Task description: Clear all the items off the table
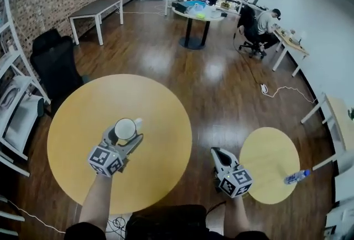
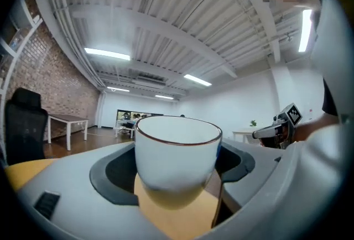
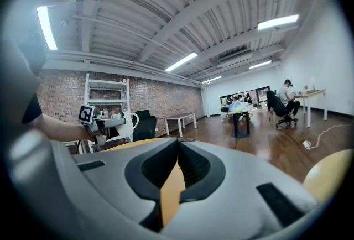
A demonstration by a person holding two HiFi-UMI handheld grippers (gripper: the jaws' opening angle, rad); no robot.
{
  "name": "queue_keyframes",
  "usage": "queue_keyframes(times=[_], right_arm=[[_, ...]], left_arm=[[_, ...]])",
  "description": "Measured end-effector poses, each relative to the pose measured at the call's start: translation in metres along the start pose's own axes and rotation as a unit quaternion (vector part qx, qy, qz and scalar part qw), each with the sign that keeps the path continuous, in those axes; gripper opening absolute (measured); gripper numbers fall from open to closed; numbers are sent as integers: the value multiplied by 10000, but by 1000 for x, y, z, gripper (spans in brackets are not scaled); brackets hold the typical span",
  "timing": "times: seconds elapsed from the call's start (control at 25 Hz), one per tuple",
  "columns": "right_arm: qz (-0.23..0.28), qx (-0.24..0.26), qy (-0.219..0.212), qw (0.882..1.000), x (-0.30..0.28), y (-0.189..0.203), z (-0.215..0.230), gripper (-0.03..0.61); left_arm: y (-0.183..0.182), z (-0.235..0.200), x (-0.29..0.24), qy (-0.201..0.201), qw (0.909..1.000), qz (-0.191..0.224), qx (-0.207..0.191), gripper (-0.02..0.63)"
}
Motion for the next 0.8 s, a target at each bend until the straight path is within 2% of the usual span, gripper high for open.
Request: queue_keyframes(times=[0.16,0.28,0.4,0.52,0.64,0.8], right_arm=[[387,2,732,9966,80,-15,38,5],[586,-19,1211,9909,142,-20,59,5],[594,-51,1726,9832,210,-4,88,5],[699,-206,2337,9696,278,9,112,5],[917,-351,2969,9499,334,16,126,5],[1105,-515,3603,9248,379,31,135,5]], left_arm=[[3,79,-65,856,9963,48,61,397],[5,149,-110,1469,9891,75,118,397],[17,220,-150,1990,9795,52,314,397],[28,290,-183,2514,9669,-17,434,397],[36,351,-209,3085,9500,-98,460,397],[46,410,-237,3737,9263,-204,424,397]])
Point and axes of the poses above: the fingertips, and each gripper's own axes: x backward along the fingers, z to its right, y out of its underside, the point moved 4 cm from there along x, backward along the fingers, and after that the axes turned 2 degrees about -y, right-handed, at the moved point
